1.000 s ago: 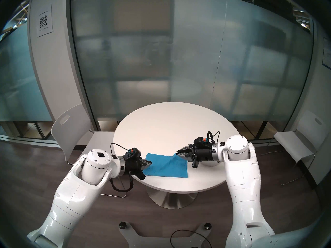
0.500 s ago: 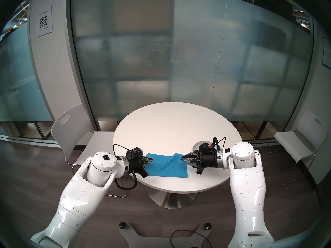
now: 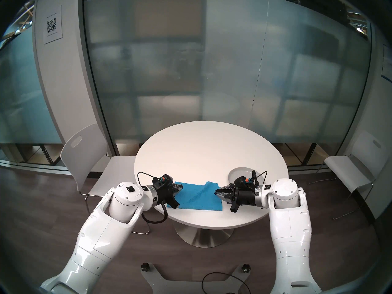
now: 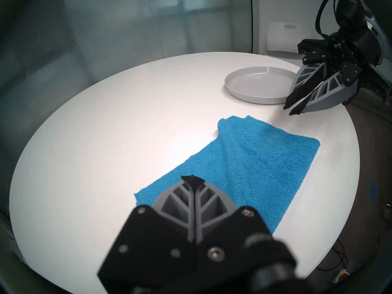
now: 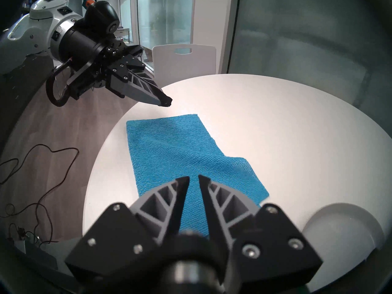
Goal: Fold the napkin in half twice and place it beside the plate
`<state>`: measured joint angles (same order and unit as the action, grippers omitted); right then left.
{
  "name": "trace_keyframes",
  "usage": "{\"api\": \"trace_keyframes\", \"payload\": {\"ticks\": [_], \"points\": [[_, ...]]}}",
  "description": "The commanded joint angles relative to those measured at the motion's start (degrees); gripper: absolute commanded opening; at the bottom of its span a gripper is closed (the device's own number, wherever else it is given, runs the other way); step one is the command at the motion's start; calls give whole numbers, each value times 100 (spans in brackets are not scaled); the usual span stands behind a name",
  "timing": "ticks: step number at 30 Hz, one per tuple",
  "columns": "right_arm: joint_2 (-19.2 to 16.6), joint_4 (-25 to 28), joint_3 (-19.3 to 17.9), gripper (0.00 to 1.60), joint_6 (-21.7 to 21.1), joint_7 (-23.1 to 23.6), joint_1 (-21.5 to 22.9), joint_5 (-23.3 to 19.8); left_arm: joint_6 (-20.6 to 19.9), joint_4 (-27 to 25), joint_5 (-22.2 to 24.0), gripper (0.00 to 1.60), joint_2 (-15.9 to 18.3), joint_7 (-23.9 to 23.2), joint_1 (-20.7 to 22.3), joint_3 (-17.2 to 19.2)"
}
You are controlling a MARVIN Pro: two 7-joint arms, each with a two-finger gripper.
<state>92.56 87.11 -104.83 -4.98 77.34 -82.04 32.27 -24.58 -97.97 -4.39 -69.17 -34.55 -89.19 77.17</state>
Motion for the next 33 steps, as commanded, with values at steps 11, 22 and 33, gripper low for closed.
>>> {"api": "trace_keyframes", "payload": {"ticks": [11, 22, 33], "points": [[128, -518, 49, 72, 451, -715, 312, 97, 120, 43, -14, 0, -45, 108, 66, 20], [158, -966, 177, 72, 491, -888, 681, 195, 210, 250, -67, 0, -79, 222, 146, 7], [150, -1177, 227, 72, 492, -896, 840, 204, 310, 530, -198, 0, -58, 237, 263, -94]]}}
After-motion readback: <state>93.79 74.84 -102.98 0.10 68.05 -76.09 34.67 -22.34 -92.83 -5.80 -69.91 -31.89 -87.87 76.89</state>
